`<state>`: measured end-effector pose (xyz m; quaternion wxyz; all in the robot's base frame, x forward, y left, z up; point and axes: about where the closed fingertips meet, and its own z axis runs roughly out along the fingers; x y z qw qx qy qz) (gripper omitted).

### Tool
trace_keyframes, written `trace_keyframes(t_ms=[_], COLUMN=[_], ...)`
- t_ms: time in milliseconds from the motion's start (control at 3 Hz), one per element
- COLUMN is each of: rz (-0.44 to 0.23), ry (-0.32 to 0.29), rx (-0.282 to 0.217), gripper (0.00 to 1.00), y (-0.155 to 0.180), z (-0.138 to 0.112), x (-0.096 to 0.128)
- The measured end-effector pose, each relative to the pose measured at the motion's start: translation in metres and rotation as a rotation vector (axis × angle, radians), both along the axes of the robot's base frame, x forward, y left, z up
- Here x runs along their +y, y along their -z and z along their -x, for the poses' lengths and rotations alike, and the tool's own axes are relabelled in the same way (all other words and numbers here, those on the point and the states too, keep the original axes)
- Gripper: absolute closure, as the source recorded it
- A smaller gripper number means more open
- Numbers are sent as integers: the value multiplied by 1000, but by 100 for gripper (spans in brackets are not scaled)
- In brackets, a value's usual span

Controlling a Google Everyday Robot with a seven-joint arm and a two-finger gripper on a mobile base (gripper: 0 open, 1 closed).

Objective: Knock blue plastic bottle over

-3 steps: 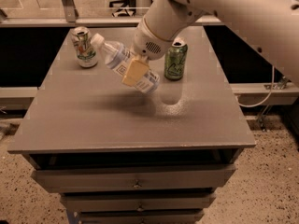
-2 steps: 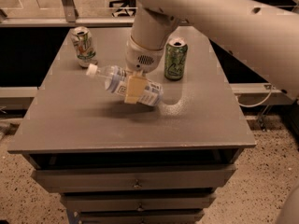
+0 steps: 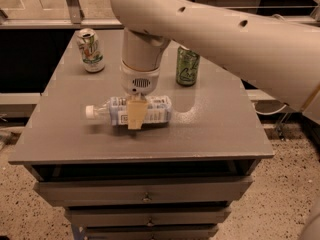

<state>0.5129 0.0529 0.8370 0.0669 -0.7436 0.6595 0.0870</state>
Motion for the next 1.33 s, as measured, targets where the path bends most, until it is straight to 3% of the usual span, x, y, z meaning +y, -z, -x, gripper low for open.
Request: trace_keyframes(t_ms=[333, 667, 1333], rz=[-23, -43, -153], ry=[17, 32, 120], rx=[-28, -51, -88], gripper=[16, 0, 0], y=[-1, -5, -19], z=[4, 5, 14], x=[13, 18, 6])
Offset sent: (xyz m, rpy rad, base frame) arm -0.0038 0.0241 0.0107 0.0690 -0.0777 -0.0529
